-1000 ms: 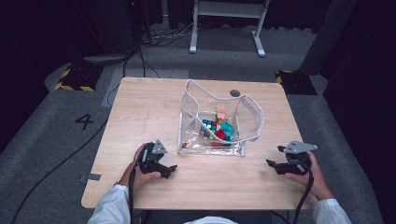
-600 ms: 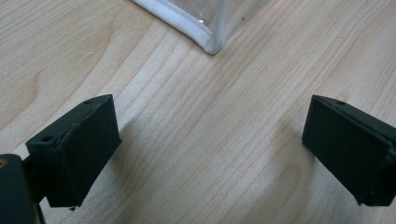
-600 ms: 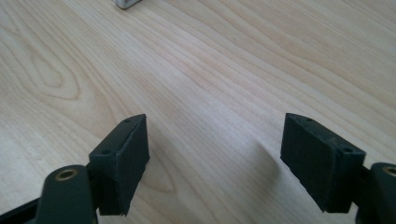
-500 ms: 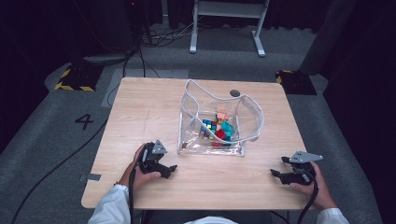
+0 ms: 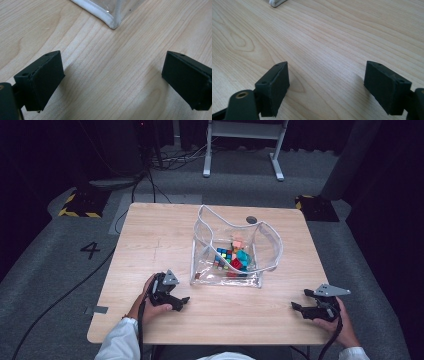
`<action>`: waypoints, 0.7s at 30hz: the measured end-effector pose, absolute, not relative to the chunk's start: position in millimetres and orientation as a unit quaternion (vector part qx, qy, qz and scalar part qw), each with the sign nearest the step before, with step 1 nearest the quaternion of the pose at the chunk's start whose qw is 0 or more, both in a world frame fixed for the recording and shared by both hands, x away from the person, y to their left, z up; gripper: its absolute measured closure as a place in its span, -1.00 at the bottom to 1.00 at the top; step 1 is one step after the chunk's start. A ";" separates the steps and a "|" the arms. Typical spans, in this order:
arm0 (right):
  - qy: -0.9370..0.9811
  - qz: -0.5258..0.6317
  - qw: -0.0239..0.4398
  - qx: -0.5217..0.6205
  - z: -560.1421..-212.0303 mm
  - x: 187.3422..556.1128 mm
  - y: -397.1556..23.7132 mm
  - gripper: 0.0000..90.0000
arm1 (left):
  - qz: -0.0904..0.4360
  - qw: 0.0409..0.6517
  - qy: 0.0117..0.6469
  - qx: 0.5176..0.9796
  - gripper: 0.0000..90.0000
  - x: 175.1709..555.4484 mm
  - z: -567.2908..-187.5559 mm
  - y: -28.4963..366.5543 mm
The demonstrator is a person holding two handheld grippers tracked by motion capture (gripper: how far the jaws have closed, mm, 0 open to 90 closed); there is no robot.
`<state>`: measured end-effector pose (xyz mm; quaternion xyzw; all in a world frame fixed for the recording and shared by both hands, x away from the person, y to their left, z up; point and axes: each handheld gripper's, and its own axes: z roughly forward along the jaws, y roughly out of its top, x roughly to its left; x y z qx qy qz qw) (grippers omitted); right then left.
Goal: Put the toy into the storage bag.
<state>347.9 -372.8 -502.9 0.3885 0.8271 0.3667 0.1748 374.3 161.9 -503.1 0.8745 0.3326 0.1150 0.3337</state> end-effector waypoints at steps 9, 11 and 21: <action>0.826 0.368 0.175 0.389 -503.0 349.0 -372.1 -0.58 | 0.115 0.333 0.333 0.875 -0.91 374.2 -503.1 161.9; 0.826 0.368 0.175 0.389 -503.1 349.0 -372.1 -0.58 | 0.115 0.333 0.333 0.875 -0.91 374.2 -503.1 161.9; 0.829 0.365 0.176 0.385 -503.1 350.2 -372.7 -0.60 | 0.113 0.333 0.332 0.875 -0.91 374.5 -503.1 161.9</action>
